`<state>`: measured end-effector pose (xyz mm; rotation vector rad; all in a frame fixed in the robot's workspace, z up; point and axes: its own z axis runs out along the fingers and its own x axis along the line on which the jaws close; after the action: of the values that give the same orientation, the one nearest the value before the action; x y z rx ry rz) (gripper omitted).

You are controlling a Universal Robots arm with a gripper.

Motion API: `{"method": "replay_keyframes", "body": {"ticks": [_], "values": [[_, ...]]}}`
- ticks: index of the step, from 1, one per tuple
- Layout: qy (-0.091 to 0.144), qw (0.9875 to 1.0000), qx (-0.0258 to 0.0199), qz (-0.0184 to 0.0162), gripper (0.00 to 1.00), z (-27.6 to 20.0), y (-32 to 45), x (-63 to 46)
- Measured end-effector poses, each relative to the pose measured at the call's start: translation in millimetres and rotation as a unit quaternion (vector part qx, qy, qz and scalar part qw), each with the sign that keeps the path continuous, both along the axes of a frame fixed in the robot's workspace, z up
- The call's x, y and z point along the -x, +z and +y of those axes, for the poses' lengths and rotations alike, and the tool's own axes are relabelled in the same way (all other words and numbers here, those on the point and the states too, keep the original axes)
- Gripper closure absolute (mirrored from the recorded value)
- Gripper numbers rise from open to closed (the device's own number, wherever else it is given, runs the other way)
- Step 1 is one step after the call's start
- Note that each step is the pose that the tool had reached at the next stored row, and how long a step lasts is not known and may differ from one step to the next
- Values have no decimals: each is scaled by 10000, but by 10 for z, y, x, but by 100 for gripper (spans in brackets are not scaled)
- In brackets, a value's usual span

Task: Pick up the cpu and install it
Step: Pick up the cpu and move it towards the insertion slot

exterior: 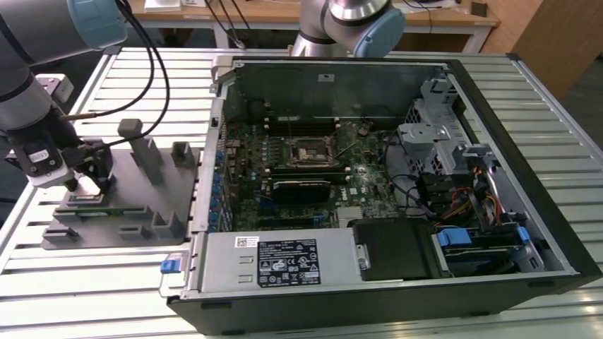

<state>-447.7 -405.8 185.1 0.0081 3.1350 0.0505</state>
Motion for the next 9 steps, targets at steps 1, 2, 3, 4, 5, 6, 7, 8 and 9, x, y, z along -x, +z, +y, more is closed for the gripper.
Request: {"method": "replay_keyframes", "body": {"ticks": [1,2,3,4,5,6,7,8,9], "values": [[0,10000,0,0,46,0,1,0],[0,10000,0,0,46,0,0,0],[0,10000,0,0,46,0,1,0],[0,10000,1,1,46,0,1,0],[0,10000,1,2,46,0,0,0],[0,10000,1,2,46,0,0,0],[0,10000,1,1,46,0,-1,0],[0,10000,0,1,45,0,-2,0],[0,10000,0,1,45,0,-2,0]]}}
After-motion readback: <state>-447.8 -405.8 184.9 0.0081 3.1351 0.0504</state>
